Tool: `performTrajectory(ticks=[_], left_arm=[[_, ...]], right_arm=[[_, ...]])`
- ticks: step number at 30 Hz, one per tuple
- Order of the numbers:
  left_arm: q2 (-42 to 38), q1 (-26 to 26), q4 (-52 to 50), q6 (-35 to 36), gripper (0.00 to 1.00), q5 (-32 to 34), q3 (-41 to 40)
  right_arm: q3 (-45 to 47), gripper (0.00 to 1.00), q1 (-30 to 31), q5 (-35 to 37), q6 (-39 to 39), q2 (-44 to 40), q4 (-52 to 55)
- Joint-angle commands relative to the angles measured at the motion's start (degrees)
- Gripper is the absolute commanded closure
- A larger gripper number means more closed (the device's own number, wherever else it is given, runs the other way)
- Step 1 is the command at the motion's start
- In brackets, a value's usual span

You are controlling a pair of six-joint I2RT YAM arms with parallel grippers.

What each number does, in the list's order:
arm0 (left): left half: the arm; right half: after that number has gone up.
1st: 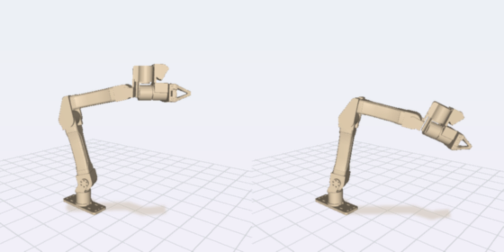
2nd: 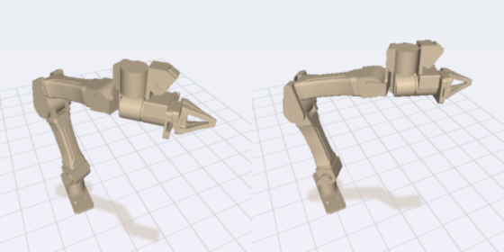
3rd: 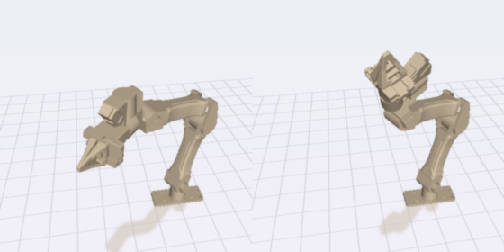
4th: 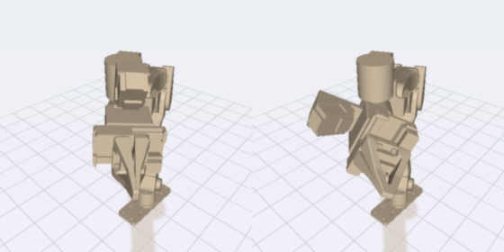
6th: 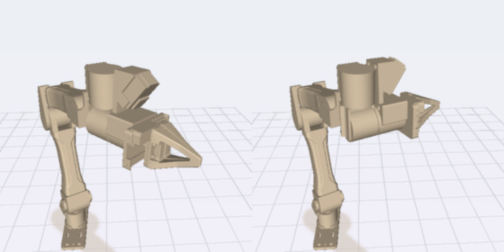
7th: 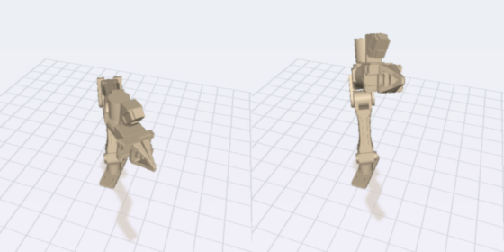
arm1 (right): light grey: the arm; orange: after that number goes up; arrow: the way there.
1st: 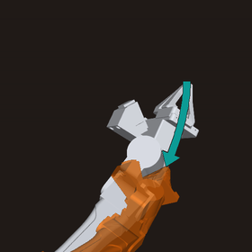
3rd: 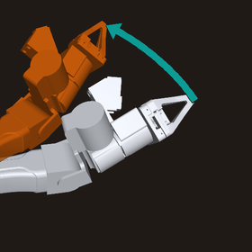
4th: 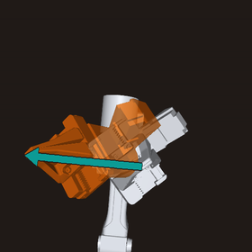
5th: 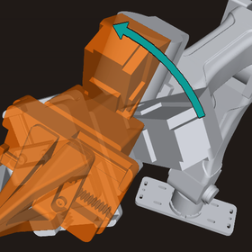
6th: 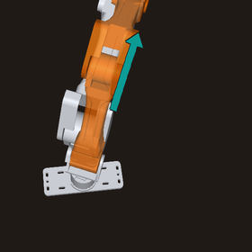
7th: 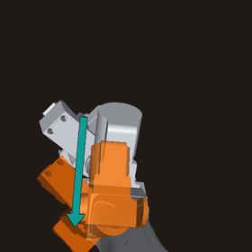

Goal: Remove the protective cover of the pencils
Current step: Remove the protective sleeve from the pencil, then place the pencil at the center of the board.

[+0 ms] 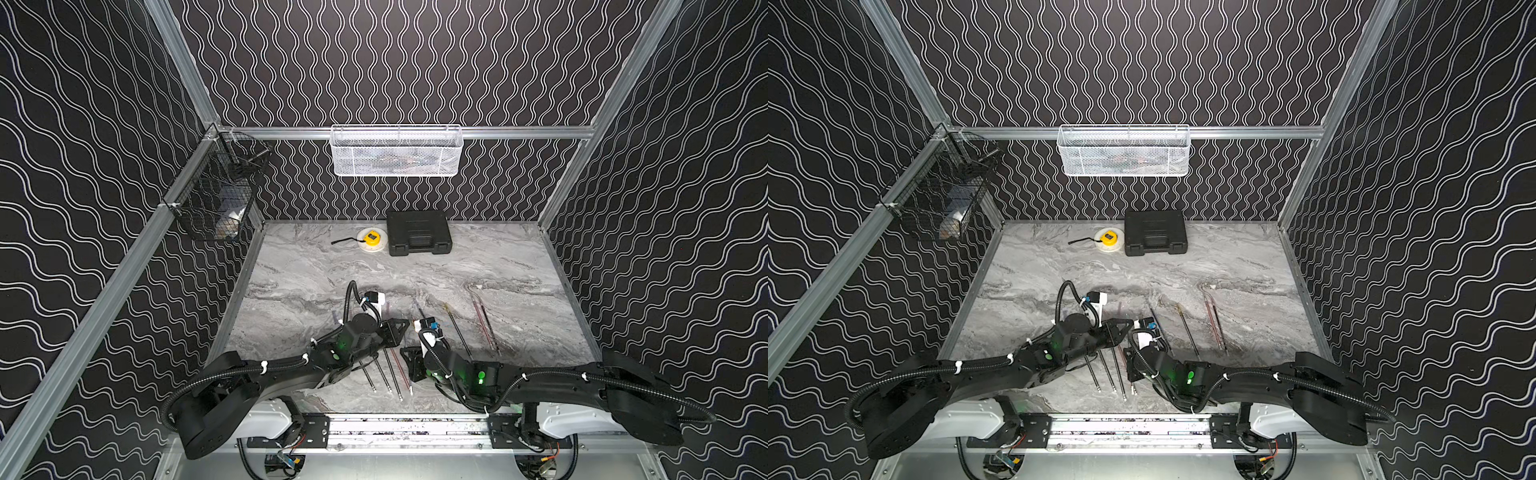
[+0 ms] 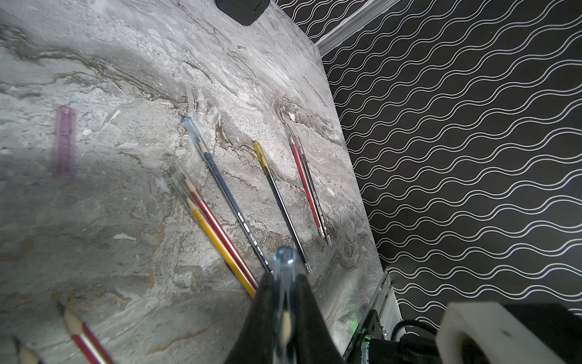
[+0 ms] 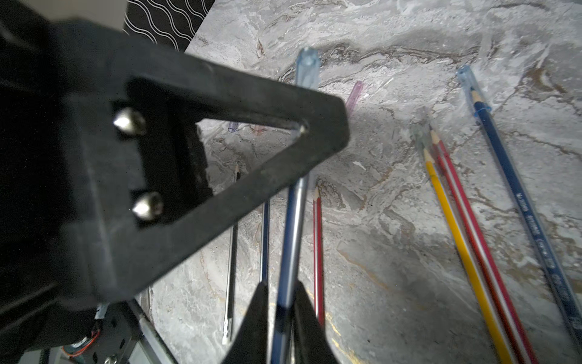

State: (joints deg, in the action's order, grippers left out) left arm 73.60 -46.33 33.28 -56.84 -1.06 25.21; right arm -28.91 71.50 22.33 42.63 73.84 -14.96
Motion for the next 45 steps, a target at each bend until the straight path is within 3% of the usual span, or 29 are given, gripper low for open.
performTrajectory(ticks=[1,17,28,35,45], left_arm=[[-1.27,-0.08,-1.59,1.17,0.92,2.56,1.01],[-2.39,0.70,-8.79,4.62,0.95,6.86,5.84],[0.44,2.28,-10.69,6.17,0.97,8.82,7.83],[6.67,2.38,-11.40,7.72,0.96,10.36,9.88],[21.05,2.28,-12.26,9.20,0.97,8.35,17.02]], right_arm=[[-0.53,0.98,0.08,-1.86,-0.80,0.03,-0.47],[4.74,1.00,0.89,-5.54,-2.74,-4.66,-4.40],[5.91,1.00,1.31,-2.80,-1.24,-9.37,1.66],[9.02,1.00,1.30,-2.48,1.79,-8.06,4.03],[7.85,1.00,1.33,-4.64,3.94,3.78,0.51]])
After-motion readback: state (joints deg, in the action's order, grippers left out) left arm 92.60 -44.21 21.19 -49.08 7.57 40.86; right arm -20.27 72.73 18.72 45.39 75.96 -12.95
